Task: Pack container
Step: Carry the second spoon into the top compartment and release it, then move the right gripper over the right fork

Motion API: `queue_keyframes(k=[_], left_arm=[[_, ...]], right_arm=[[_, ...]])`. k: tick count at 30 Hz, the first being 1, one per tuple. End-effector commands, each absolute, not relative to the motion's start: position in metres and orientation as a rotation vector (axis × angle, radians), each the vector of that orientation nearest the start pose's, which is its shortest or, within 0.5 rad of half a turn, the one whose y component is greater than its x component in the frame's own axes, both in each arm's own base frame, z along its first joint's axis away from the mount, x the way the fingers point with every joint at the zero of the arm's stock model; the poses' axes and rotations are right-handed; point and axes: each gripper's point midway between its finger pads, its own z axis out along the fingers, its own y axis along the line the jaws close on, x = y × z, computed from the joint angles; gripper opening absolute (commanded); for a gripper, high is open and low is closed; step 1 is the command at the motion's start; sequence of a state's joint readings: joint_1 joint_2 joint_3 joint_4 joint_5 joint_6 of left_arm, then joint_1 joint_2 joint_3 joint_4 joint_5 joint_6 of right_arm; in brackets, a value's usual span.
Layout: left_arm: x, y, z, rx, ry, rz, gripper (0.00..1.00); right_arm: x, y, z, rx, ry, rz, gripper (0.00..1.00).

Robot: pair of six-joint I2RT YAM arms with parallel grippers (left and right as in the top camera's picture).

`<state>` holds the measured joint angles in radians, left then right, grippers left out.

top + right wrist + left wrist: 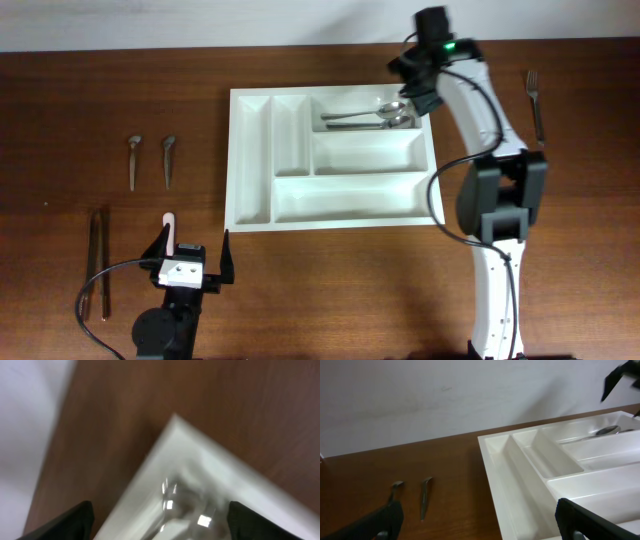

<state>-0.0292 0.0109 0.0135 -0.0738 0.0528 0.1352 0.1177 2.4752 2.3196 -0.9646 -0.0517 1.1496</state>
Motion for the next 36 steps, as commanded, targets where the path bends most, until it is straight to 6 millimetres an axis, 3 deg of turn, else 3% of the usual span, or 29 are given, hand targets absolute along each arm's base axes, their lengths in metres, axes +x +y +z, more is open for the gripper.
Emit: queue_keyframes(k=[1,5,8,10,17,23,26,36], left_arm=[[0.246,-0.015,0.158,0.184,1.634,0.048,0.99],[0.246,-0.015,0.158,0.183,1.634,0.049,0.99],[0.246,-0.015,0.158,0.184,1.634,0.048,0.99],[0.246,-0.015,0.158,0.184,1.634,0.048,0.99],[0.246,-0.015,0.158,0.183,1.634,0.049,0.99],[0.246,-0.015,0.158,0.183,1.634,0.049,0.99],[0.246,-0.015,0.158,0.184,1.634,0.048,0.99],[0.246,-0.015,0.158,0.183,1.634,0.049,0.99]], right_arm=[[0.603,0.025,0.154,0.761,2.435,0.33,0.91],[0.598,-0.008,0.176,0.178,2.499,0.142,0.99],[0.583,-0.03,0.168,-0.104,2.562,0.03,0.99],[0.572,-0.043,0.158,-0.203,2.612,-0.004,0.99],[0.552,-0.087,0.142,-0.138,2.699,-0.019,0.99],[0.559,-0.12,0.141,-0.066,2.657,-0.05,0.99],[0.563,-0.117,0.132,-0.089,2.654,0.001,1.0],[0.559,-0.093,0.076,-0.092,2.771,0.113,0.96]])
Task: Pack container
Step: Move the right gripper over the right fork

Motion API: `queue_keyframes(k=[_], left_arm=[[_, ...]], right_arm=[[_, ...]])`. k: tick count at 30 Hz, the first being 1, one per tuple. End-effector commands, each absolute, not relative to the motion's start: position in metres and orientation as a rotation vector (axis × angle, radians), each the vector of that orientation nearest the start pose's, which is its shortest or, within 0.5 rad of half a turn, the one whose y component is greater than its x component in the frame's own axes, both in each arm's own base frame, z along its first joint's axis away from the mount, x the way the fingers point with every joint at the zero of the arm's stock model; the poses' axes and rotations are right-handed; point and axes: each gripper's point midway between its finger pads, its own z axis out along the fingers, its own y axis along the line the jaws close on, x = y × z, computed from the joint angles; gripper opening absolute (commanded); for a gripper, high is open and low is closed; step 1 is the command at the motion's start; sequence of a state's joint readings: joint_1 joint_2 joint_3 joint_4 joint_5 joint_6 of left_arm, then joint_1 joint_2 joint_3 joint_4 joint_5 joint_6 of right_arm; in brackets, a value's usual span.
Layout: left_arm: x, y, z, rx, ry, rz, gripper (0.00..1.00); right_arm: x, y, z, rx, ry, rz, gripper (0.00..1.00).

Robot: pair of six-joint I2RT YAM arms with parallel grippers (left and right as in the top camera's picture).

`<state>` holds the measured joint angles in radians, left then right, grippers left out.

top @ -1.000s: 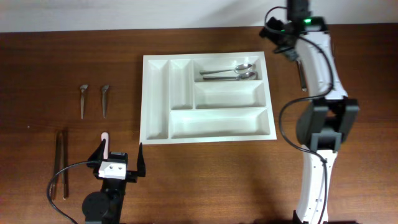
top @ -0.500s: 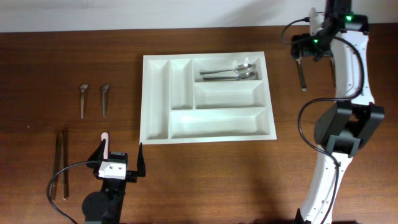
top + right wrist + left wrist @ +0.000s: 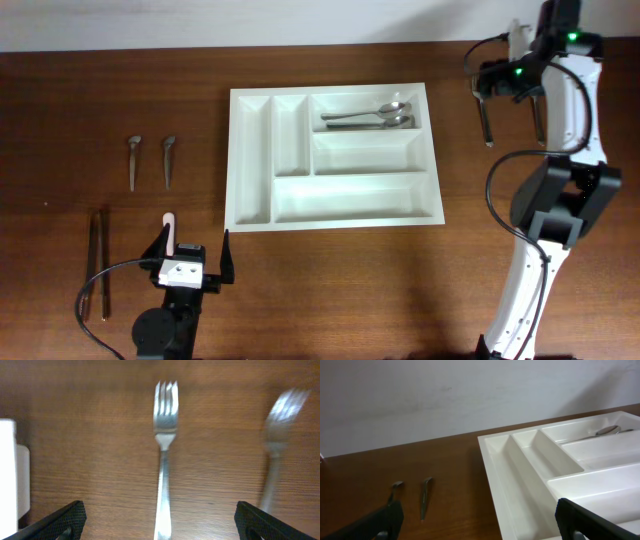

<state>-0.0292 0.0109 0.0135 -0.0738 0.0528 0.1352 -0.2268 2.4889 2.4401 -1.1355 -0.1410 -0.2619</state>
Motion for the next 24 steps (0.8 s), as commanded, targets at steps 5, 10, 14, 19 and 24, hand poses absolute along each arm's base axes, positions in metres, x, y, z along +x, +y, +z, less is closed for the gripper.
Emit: queue_keyframes(k=[5,10,14,19,24], left_arm=[[0.246,-0.015,0.158,0.184,1.634,0.048,0.99],[0.246,-0.015,0.158,0.184,1.634,0.048,0.99],[0.246,-0.015,0.158,0.183,1.634,0.049,0.99],[0.246,-0.015,0.158,0.184,1.634,0.048,0.99],[0.246,-0.015,0.158,0.183,1.634,0.049,0.99]], right_arm=[[0.553,-0.098,0.052,-0.046,2.834,0.095,0.96],[0.547,-0.098,0.031,-0.031,2.885,0.1,0.95],[0.542,-0.098,0.02,-0.025,2.915,0.109,0.95],[0.537,-0.107,0.01,0.05,2.952,0.047,0.95],[0.536,-0.107,0.006,0.049,2.961,0.046,0.95]])
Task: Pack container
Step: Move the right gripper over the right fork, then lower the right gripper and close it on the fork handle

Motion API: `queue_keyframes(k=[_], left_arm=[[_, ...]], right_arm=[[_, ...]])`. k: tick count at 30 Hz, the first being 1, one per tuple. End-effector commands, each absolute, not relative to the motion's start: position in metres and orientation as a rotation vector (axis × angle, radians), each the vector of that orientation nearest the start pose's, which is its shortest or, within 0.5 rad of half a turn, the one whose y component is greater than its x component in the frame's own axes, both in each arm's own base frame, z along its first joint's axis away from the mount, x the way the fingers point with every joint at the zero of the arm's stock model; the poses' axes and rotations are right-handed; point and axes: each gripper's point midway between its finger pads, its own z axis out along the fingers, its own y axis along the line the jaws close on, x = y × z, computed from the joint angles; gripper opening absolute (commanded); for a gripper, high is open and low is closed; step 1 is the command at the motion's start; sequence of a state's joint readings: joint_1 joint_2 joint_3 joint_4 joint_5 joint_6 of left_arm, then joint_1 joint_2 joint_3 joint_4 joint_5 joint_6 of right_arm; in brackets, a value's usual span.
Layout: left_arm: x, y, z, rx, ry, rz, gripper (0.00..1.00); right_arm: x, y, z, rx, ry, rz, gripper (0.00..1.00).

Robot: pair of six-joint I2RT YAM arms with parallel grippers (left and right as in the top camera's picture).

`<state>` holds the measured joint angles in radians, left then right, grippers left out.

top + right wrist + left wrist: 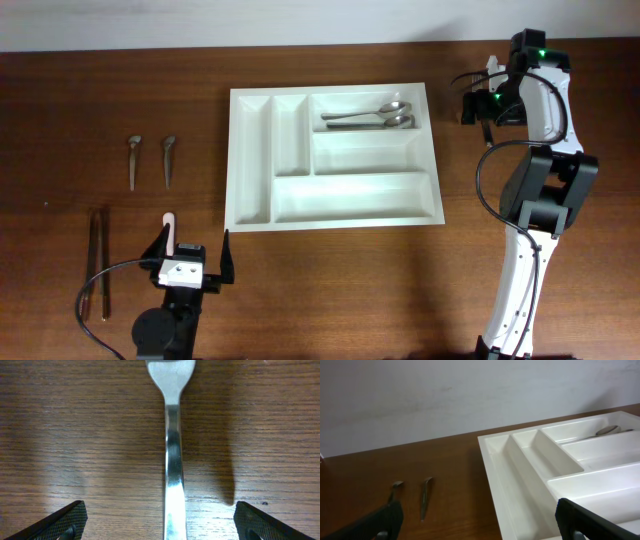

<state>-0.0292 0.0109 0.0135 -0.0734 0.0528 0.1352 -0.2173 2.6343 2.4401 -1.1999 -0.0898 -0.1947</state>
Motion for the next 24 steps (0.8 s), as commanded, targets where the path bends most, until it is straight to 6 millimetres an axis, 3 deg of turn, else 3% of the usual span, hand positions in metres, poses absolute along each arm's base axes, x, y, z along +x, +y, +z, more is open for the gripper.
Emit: queue_keyframes(k=[1,15,24], left_arm=[[0.246,-0.015,0.158,0.183,1.634,0.049,0.99],[0.246,-0.015,0.158,0.183,1.634,0.049,0.99],[0.246,-0.015,0.158,0.184,1.634,0.048,0.99]], right_arm=[[0.536,-0.107,0.005,0.049,2.961,0.046,0.95],[0.555,-0.11,0.005,0.042,2.887,0.024,0.93],[0.551,-0.114,-0.009,0.047,2.92,-0.017,0.93]])
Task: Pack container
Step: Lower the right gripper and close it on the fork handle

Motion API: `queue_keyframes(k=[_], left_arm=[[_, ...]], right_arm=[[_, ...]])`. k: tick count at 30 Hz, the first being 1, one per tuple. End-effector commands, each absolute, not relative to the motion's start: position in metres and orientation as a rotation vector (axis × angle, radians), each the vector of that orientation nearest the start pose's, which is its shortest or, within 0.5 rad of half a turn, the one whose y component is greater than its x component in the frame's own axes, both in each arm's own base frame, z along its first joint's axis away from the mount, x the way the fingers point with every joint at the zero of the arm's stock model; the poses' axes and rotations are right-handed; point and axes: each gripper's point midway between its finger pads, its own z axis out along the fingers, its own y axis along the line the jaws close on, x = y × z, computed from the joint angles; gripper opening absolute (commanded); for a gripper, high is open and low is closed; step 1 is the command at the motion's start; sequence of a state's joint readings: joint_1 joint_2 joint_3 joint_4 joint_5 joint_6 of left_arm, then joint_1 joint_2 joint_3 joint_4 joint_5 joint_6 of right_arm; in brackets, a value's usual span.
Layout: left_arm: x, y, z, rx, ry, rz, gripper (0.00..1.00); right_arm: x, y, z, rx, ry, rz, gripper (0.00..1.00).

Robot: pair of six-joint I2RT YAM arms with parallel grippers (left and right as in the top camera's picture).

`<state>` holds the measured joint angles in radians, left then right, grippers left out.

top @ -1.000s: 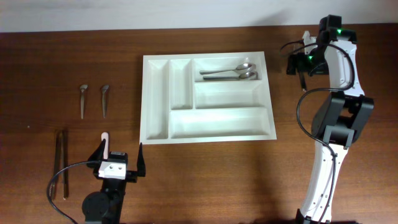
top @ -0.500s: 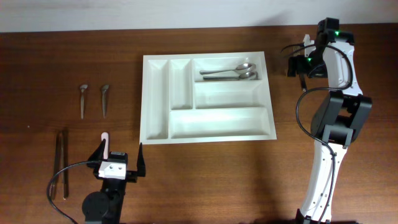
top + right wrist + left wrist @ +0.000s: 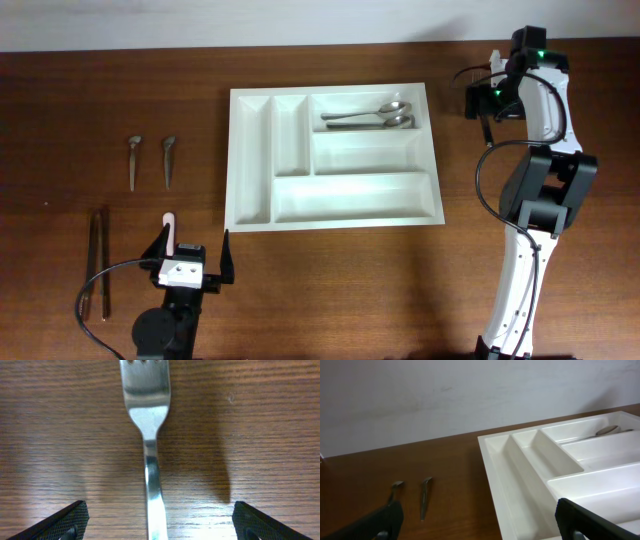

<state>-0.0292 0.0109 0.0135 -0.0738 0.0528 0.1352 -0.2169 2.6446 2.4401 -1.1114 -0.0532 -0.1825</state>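
A white cutlery tray (image 3: 250,150) lies mid-table, with two spoons (image 3: 370,117) in its far right compartment. In the right wrist view a steel fork (image 3: 148,445) lies on the wood, tines pointing away. My right gripper (image 3: 159,521) is open low over it, one finger on each side of the handle, touching nothing. Overhead, that right gripper (image 3: 485,100) is right of the tray's far corner. My left gripper (image 3: 192,255) stands open and empty near the front edge, looking toward the tray (image 3: 520,475).
Two short metal utensils (image 3: 133,160) (image 3: 168,160) lie left of the tray. A pair of long thin sticks (image 3: 98,262) lies at the front left. The right arm's body stands along the table's right side.
My right gripper has shifted a little along the fork toward its tines, so the fork's head now shows. It is still open. The left arm has not moved.
My right gripper was open over the spoon compartment, where two spoons lay. Then it was over the table right of the tray, with two forks in view. After that it sat low, straddling one fork's handle, and now sits nearer the tines.
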Motion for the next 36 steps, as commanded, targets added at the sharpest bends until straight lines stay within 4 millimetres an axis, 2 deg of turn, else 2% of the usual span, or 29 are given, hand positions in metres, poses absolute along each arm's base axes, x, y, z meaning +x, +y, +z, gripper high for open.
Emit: queue_keyframes(k=[1,12,16,24,27,28,32,36], left_arm=[[0.246,-0.015,0.158,0.183,1.634,0.049,0.99],[0.246,-0.015,0.158,0.184,1.634,0.048,0.99],[0.246,-0.015,0.158,0.184,1.634,0.048,0.99],[0.246,-0.015,0.158,0.183,1.634,0.049,0.99],[0.246,-0.015,0.158,0.183,1.634,0.049,0.99],[0.246,-0.015,0.158,0.183,1.634,0.049,0.99],[0.246,-0.015,0.158,0.184,1.634,0.048,0.99],[0.246,-0.015,0.158,0.184,1.634,0.048,0.99]], right_arm=[[0.551,-0.114,-0.009,0.046,2.919,-0.017,0.93],[0.552,-0.111,-0.012,0.015,2.922,-0.017,0.91],[0.558,-0.108,-0.011,-0.017,2.898,-0.025,0.89],[0.565,-0.106,-0.009,-0.027,2.873,-0.032,0.66],[0.565,-0.106,-0.009,-0.026,2.871,-0.032,0.48],[0.565,-0.107,-0.009,-0.025,2.871,-0.033,0.45],[0.565,-0.108,-0.009,-0.023,2.872,-0.042,0.44],[0.565,-0.11,-0.009,-0.02,2.873,-0.06,0.33]])
